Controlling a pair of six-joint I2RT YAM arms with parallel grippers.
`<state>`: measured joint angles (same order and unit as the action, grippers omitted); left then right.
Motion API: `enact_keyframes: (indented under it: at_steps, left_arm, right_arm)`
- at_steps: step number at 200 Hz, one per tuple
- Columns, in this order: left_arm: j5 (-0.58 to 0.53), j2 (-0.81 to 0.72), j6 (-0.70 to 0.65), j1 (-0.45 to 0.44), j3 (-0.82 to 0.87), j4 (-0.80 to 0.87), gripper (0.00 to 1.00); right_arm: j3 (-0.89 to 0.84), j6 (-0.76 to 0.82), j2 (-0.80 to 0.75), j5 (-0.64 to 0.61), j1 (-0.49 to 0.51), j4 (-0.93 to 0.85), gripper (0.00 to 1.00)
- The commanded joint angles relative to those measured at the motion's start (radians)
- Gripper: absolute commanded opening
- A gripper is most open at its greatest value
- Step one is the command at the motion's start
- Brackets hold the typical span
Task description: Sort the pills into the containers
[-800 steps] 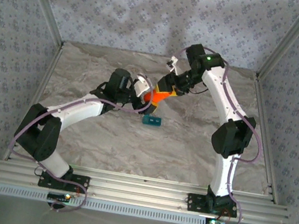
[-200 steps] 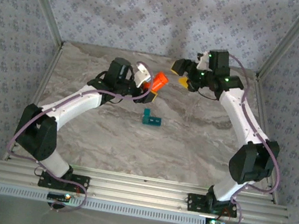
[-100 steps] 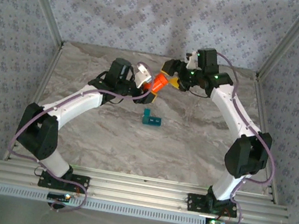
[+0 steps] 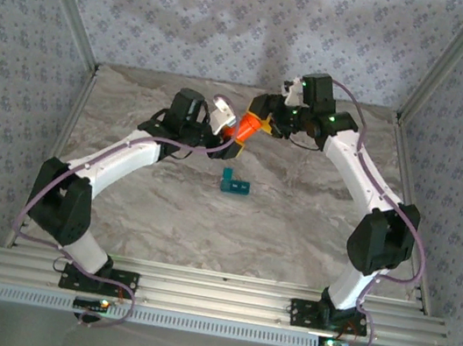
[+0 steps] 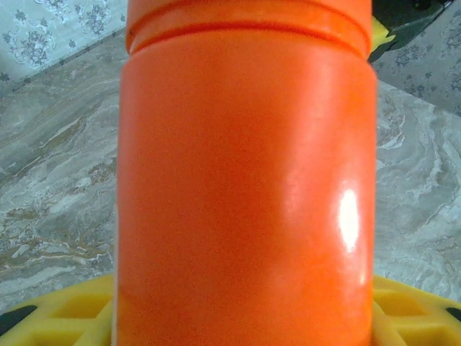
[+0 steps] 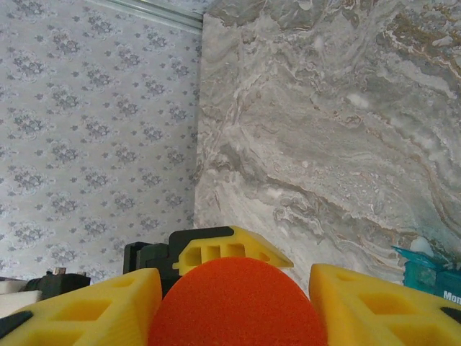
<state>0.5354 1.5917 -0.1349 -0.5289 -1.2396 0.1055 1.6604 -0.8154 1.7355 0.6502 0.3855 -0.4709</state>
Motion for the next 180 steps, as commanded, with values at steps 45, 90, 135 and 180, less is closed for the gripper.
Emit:
enact_keyframes:
  at_steps: [45,90,135,180]
  left_arm:
    - [0.039,0.01,0.068,0.033,-0.048,-0.074,0.0]
    - [0.161,-0.005,0.177,0.076,-0.06,-0.131,0.0]
    - [0.2,-0.022,0.207,0.084,-0.056,-0.152,0.0]
    - [0.061,-0.032,0.043,0.066,-0.049,-0.04,0.0]
  right_arm:
    - [-0.038,0.065,-0.012,0.096,0.0,0.049,0.45]
    - [-0.053,0.293,-0.031,0.199,-0.027,0.07,0.42]
    - [-0.063,0.358,-0.049,0.22,-0.055,0.072,0.49]
    - [-0.079,0.196,-0.12,0.069,-0.118,0.043,0.83]
